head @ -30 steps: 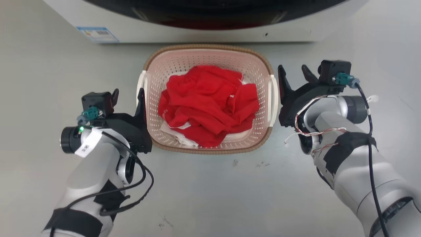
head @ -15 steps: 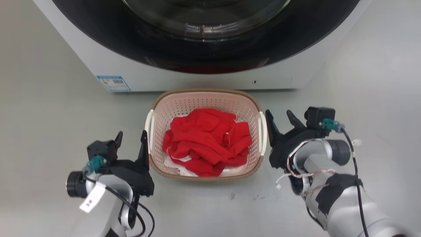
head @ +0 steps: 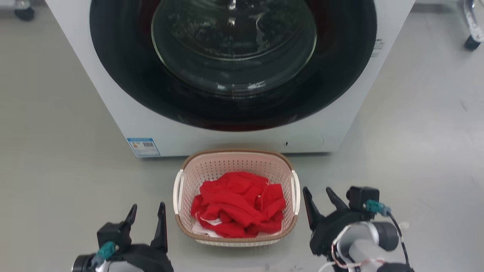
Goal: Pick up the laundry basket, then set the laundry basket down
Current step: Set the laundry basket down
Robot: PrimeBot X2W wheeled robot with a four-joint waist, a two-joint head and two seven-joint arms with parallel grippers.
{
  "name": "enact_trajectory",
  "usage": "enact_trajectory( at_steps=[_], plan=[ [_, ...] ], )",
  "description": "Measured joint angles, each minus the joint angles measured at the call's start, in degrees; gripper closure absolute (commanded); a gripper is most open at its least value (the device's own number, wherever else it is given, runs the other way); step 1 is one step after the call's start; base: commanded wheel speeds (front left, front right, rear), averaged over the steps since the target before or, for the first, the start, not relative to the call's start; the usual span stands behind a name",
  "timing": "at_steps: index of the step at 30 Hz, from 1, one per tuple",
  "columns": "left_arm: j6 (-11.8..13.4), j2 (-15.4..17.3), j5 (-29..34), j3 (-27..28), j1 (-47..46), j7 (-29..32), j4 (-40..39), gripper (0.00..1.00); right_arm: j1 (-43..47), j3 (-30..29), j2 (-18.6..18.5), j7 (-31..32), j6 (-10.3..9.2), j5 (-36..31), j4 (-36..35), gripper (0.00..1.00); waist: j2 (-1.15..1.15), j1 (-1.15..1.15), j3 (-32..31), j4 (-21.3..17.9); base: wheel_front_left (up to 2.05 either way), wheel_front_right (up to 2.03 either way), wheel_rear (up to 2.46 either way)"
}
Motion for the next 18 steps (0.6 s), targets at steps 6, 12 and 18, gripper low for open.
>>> enact_trajectory(
  at_steps=[6,12,18],
  plan=[
    [0.2,0.0,2.7,1.6,7.2,0.0,-6.6,0.0,7.5,-2.8,-1.6,0.0,-0.58,-3.3,-6.5,0.0,0.0,0.0,-4.5,-0.2,0.0,0.0,0.0],
    [0.5,0.0,4.0,4.0,12.0,0.0,-11.9,0.0,12.7,-6.5,-2.6,0.0,-1.01,-7.4,-14.3,0.0,0.0,0.0,-7.4,-0.5,0.0,0.0,0.0],
    [0.5,-0.4,5.8,6.2,16.8,0.0,-16.4,0.0,17.7,-10.0,-2.9,0.0,-1.08,-12.0,-21.6,0.0,0.0,0.01,-8.7,-0.9,0.0,0.0,0.0]
  ],
)
